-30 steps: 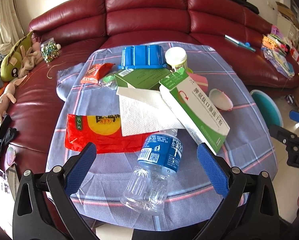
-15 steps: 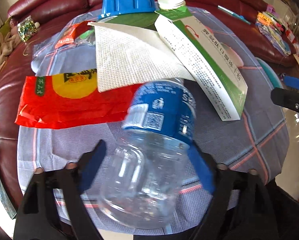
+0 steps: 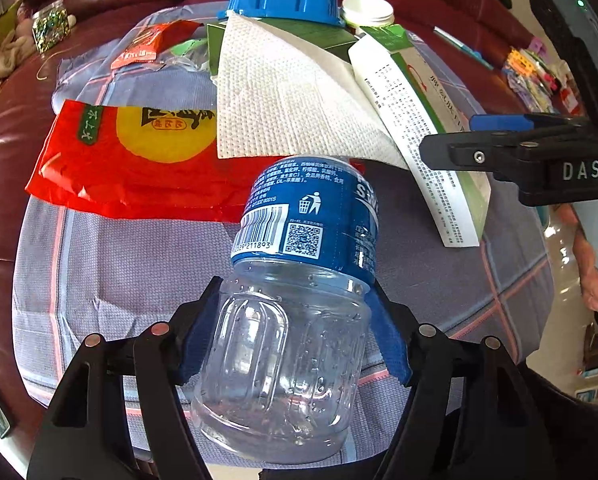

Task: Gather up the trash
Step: 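Grasp the clear water bottle with the left tool while the right tool grasps the green medicine box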

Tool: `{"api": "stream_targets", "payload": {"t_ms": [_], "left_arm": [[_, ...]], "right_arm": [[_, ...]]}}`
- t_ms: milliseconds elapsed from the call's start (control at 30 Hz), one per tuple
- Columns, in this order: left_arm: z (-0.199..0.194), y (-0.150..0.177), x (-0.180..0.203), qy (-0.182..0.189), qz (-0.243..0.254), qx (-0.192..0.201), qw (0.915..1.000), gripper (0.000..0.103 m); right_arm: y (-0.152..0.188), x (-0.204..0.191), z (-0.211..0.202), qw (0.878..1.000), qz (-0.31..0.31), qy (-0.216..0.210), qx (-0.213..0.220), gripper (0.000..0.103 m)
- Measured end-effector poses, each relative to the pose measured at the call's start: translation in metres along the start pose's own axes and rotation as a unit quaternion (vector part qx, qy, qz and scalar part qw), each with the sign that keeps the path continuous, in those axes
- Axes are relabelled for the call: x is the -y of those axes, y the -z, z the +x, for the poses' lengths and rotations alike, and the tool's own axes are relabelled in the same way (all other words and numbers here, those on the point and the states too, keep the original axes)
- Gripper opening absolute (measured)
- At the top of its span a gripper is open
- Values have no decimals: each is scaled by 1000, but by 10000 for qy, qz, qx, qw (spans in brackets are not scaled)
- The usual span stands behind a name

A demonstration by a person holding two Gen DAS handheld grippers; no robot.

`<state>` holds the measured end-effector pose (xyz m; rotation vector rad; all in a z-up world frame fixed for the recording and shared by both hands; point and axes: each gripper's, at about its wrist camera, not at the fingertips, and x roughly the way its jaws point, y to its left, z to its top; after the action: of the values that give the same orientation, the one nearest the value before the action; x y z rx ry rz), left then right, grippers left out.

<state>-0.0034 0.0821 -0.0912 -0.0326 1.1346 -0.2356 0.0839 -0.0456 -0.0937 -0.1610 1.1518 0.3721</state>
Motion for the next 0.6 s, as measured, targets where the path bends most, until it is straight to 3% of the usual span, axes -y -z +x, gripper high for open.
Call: {"api": "stream_targets", "payload": {"t_ms": [67,100,133,400,600], "left_arm": [[3,0,-1,-44,5,-30,10000,73],[4,0,-2,-15,-10,-51,10000,72],[4,0,-2,30,-24,-46,10000,69],[-28,2,4,31,-15,199,9998,66],[-70,2,15,-116,51,553,9984,67]], "right_arm": [[-4,-2,7,10000,-39,-43,-61,96],[-4,-3,8,9999,-30,-102,-60,81],[-4,-3,8,9998,-20,-162,-69,74],[2,-6,-34,9980,104,-520,340,73],[8,12,-75,9951,346,-500,775,73]]}}
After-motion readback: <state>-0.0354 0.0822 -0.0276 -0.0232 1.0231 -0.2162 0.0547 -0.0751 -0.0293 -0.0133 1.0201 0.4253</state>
